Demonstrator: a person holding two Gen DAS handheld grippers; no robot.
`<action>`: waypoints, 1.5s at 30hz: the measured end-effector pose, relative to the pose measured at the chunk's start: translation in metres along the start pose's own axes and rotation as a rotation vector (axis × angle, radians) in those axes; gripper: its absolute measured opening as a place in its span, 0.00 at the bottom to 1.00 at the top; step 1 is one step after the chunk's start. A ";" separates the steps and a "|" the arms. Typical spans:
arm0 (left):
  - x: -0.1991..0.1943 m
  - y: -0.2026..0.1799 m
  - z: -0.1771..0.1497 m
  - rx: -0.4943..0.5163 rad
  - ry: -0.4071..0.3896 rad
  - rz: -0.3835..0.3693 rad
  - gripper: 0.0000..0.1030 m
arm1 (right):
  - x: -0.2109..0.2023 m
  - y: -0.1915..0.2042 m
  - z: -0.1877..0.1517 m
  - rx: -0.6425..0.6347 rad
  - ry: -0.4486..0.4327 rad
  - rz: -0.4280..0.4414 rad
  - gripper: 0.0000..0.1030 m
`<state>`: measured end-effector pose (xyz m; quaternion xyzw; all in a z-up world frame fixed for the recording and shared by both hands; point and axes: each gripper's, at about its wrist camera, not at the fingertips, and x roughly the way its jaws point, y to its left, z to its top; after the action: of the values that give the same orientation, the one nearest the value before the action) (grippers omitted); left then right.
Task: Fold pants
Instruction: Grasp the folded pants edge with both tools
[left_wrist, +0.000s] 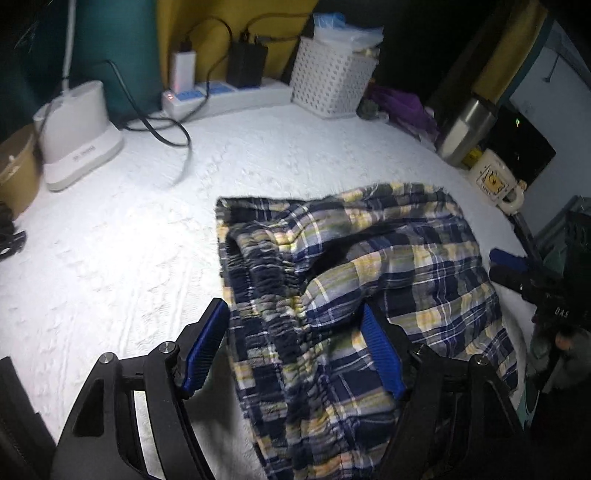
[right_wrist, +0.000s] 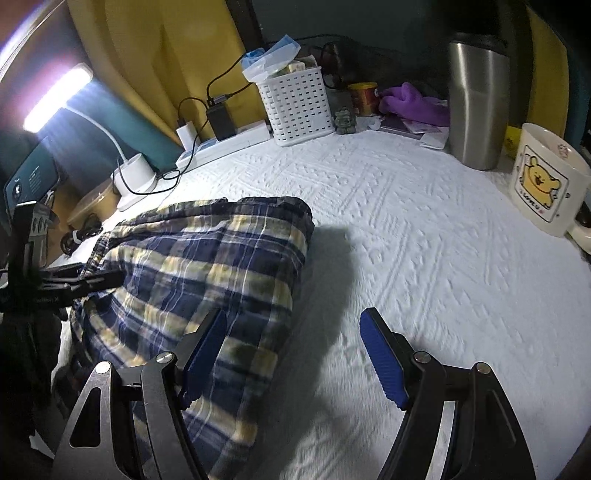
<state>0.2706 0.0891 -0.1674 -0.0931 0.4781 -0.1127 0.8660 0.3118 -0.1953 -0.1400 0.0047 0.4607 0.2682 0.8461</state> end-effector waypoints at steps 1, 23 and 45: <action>0.002 -0.001 0.001 0.006 0.000 0.004 0.74 | 0.002 0.000 0.001 0.000 0.002 0.003 0.74; 0.008 -0.025 -0.005 0.070 0.038 -0.012 0.88 | 0.024 -0.001 0.012 0.007 -0.004 0.045 0.86; 0.000 -0.039 -0.014 0.099 -0.055 -0.025 0.29 | 0.046 0.042 0.018 -0.120 0.024 0.137 0.48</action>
<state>0.2545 0.0506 -0.1647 -0.0594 0.4467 -0.1442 0.8810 0.3273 -0.1343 -0.1544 -0.0180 0.4526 0.3527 0.8188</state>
